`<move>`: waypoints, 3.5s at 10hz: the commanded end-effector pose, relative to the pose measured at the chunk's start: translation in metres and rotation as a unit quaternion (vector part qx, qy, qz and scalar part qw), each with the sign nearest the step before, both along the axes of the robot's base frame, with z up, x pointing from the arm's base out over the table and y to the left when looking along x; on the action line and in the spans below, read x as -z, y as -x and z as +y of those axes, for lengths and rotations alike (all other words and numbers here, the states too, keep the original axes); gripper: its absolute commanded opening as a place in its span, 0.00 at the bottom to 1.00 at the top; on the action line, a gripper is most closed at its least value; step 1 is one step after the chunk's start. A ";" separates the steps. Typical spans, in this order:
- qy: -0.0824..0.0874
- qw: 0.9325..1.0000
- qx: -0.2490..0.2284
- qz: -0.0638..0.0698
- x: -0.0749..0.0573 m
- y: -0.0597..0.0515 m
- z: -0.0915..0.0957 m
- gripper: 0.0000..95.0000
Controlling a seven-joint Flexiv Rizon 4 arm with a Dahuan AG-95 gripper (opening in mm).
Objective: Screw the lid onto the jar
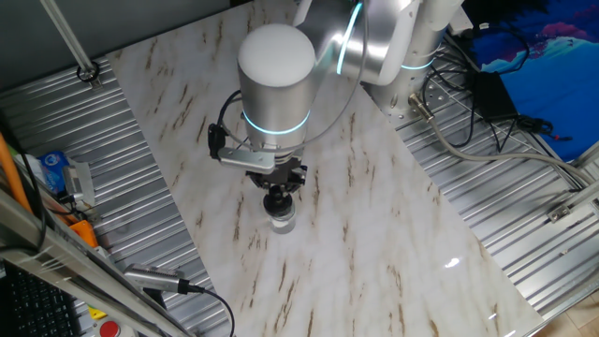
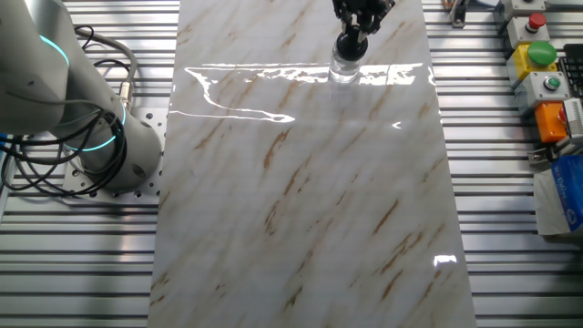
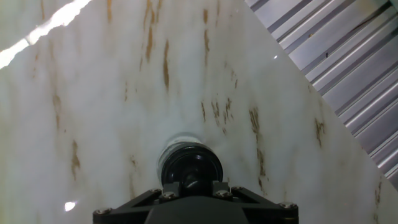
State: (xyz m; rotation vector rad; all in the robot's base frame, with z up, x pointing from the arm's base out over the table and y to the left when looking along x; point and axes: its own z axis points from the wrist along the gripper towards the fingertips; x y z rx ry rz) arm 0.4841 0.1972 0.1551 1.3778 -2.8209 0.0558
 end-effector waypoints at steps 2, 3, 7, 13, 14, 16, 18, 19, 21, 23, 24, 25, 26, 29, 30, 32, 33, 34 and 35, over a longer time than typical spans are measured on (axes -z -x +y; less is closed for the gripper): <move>0.010 1.000 0.011 0.000 -0.001 0.000 0.004 0.00; 0.012 1.000 0.013 0.000 -0.001 0.000 0.004 0.00; 0.018 1.000 0.020 -0.001 0.000 0.002 0.006 0.00; 0.024 0.999 0.029 -0.003 0.002 0.007 0.010 0.00; 0.024 0.999 0.028 -0.004 0.003 0.007 0.011 0.00; 0.029 0.999 0.027 -0.004 0.004 0.008 0.011 0.00; 0.031 0.999 0.027 -0.005 0.005 0.009 0.011 0.00; 0.031 0.999 0.026 -0.006 0.005 0.009 0.011 0.00; 0.032 0.999 0.026 -0.008 0.006 0.010 0.011 0.00; 0.035 0.999 0.026 -0.008 0.006 0.010 0.011 0.00; 0.037 0.999 0.026 -0.008 0.006 0.010 0.011 0.00; 0.037 0.999 0.027 -0.008 0.006 0.010 0.011 0.00; 0.038 0.999 0.028 -0.008 0.006 0.011 0.011 0.00; 0.039 0.999 0.030 -0.009 0.007 0.010 0.010 0.00; 0.040 0.999 0.031 -0.009 0.007 0.010 0.010 0.00; 0.040 0.999 0.033 -0.009 0.008 0.009 0.009 0.00; 0.041 0.999 0.034 -0.009 0.008 0.009 0.009 0.00; 0.040 0.999 0.035 -0.009 0.008 0.009 0.009 0.00; 0.040 0.998 0.036 -0.009 0.008 0.009 0.009 0.00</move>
